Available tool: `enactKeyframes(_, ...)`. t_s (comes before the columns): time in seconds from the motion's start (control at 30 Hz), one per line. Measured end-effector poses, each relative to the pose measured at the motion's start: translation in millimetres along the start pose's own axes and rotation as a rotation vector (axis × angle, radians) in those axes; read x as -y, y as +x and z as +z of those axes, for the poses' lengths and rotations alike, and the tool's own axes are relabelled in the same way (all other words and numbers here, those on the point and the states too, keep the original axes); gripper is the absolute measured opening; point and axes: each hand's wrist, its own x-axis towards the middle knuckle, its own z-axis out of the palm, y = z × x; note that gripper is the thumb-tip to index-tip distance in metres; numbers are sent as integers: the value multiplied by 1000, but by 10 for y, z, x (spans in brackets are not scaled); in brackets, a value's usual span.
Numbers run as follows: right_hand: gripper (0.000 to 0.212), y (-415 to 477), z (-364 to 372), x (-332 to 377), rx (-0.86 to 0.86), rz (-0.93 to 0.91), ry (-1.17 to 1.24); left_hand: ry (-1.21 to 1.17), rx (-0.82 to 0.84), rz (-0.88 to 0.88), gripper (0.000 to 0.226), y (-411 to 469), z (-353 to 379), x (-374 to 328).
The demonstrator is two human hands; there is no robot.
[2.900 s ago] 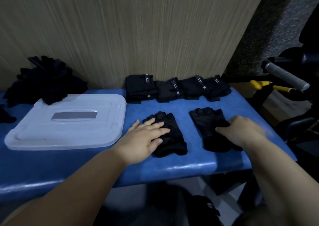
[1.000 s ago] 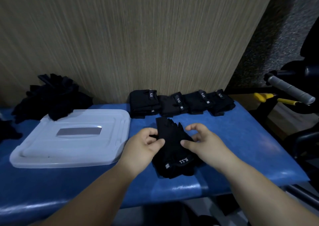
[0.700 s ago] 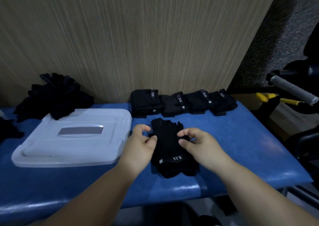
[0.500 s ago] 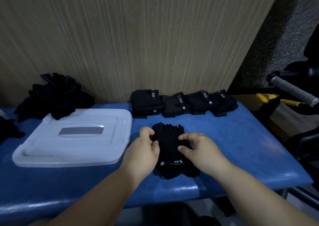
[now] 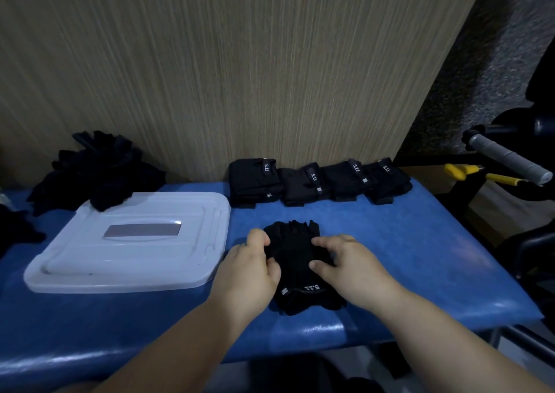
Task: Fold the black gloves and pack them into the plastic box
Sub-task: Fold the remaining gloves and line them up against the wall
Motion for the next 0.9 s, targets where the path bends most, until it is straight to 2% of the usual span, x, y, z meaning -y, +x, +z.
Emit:
enactKeyframes(0.07, 49, -12, -5, -1, -45, -40, -23, 15, -62, 44, 32, -8, 27, 24)
enactKeyframes(0.17, 42, -17, -29, 14, -141, -157, -35, -16, -136, 243, 40, 4, 19, 59)
enactKeyframes(0.23, 38, -11, -52, 43, -153, -245, -70, -18, -50, 341, 52, 21, 7, 81)
enactKeyframes(0.3, 42, -14, -46, 61, -52, -294, -129, 32, 116, 373, 58, 26, 31, 100)
enactKeyframes(0.4, 53, -37, 17, 25, 198, -268, -235, 214, 341, 330, 55, 34, 69, 130)
enactKeyframes(0.5, 58, -54, 69, -3, 310, -201, -370, 309, 407, 276, 56, 35, 51, 148)
enactKeyframes(0.77, 67, -63, 27, -63, 303, -98, -427, 365, 388, 173, 61, -43, -3, 170)
enactKeyframes(0.9, 60, -46, -66, -129, 176, -103, -325, 269, 289, 162, 58, -70, -61, 212)
